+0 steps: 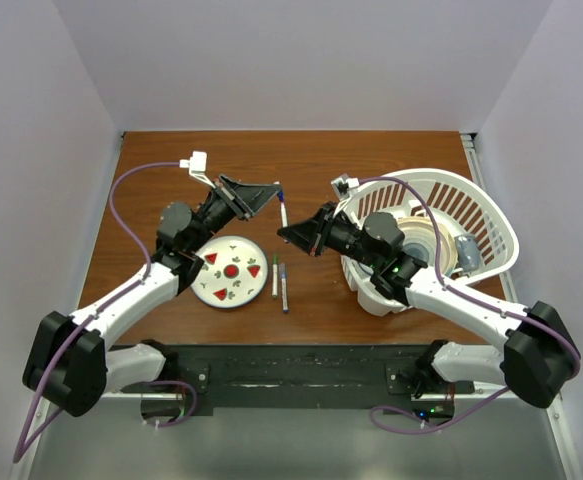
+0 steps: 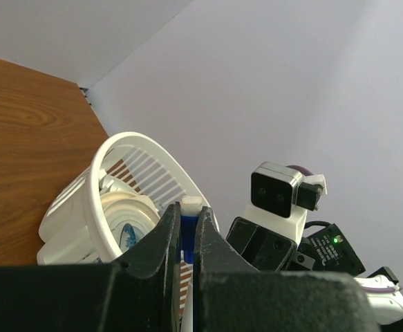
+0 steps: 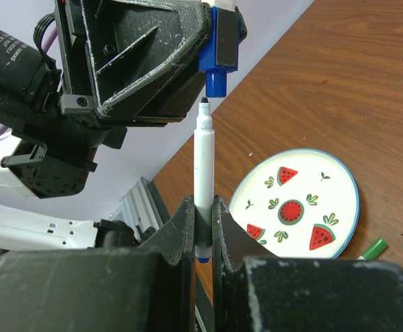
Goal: Insert the pens into the pen caps
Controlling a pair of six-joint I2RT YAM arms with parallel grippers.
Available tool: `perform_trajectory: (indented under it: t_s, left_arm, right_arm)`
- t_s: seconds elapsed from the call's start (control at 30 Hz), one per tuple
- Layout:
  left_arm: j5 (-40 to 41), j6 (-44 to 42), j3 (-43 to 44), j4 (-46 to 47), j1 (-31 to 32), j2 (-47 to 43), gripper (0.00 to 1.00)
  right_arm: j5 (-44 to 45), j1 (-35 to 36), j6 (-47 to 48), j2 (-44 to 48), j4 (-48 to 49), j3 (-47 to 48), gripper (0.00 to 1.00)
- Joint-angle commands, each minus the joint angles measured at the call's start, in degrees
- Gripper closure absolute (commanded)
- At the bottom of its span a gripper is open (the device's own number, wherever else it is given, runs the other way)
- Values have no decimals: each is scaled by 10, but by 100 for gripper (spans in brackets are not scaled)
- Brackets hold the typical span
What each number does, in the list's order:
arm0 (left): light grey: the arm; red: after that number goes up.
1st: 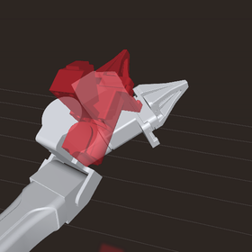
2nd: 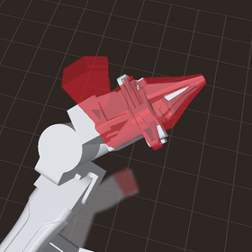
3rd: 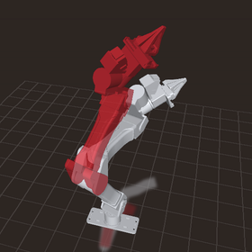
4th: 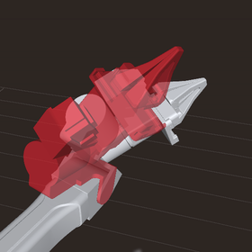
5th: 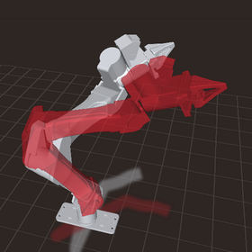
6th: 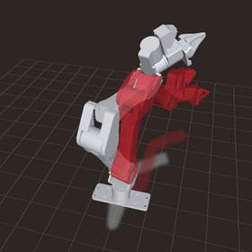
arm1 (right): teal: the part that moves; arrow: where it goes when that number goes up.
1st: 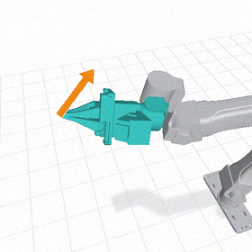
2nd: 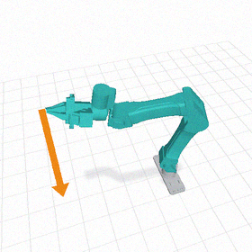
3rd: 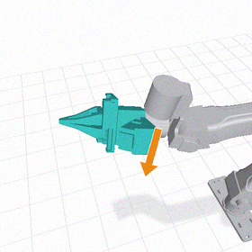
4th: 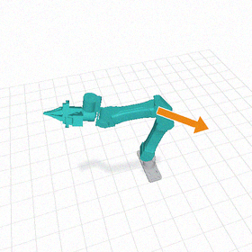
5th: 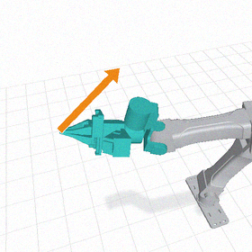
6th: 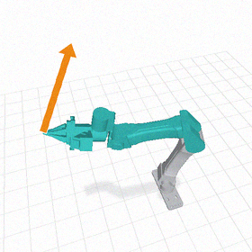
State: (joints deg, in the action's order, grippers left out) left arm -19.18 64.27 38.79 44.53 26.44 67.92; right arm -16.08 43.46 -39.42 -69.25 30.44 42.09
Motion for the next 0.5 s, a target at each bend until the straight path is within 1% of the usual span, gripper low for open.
perform_trajectory:
  t_s: [0.0, 0.47]
  left_arm:
    - [9, -14, 21, 13, 3, -16, 100]
    - [12, -31, 40, -20, 3, -24, 100]
  right_arm:
    - [1, 2, 9, 3, 15, 7, 100]
    - [2, 2, 6, 4, 18, 5, 100]
